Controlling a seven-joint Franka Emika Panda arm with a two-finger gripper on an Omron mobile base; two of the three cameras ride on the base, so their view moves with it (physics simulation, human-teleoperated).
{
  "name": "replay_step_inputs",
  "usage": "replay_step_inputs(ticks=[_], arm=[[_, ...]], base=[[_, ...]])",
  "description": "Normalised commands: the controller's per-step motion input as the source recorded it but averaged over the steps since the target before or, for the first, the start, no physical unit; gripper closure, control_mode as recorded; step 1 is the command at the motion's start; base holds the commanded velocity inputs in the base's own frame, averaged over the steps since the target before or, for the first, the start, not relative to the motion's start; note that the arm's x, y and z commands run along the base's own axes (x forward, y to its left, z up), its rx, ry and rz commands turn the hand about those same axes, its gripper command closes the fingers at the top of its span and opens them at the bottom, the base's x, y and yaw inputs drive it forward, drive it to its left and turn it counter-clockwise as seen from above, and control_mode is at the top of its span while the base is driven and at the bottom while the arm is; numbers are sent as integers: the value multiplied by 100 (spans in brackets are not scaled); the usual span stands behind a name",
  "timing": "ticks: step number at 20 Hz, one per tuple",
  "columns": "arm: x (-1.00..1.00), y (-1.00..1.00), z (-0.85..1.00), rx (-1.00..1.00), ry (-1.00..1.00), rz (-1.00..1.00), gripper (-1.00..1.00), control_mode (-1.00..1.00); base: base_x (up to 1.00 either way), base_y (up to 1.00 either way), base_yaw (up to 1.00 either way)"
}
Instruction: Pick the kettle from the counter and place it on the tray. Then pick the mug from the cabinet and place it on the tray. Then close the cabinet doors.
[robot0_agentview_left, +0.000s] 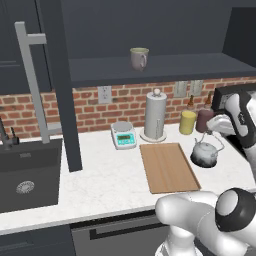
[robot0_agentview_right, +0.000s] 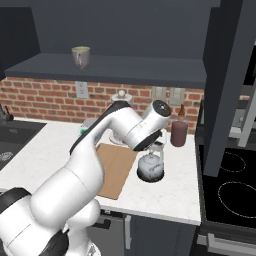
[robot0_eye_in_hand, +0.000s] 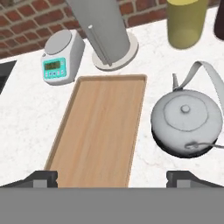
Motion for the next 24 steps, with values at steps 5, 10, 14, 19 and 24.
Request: replay_step_inputs(ticks=[5,10,14,19,24], arm=[[15,-23,-5,0,0,0,-100,-100],[17,-30,-22,0,0,0,-100,-100],[14,-33,-31,-1,0,0,-100,-100],[16,-29,-33,-1,0,0,-100,-100],[20,-27,-24,0,0,0,-100,-100]], base=[[0,0,0],[0,0,0],[0,0,0],[0,0,0],[0,0,0]])
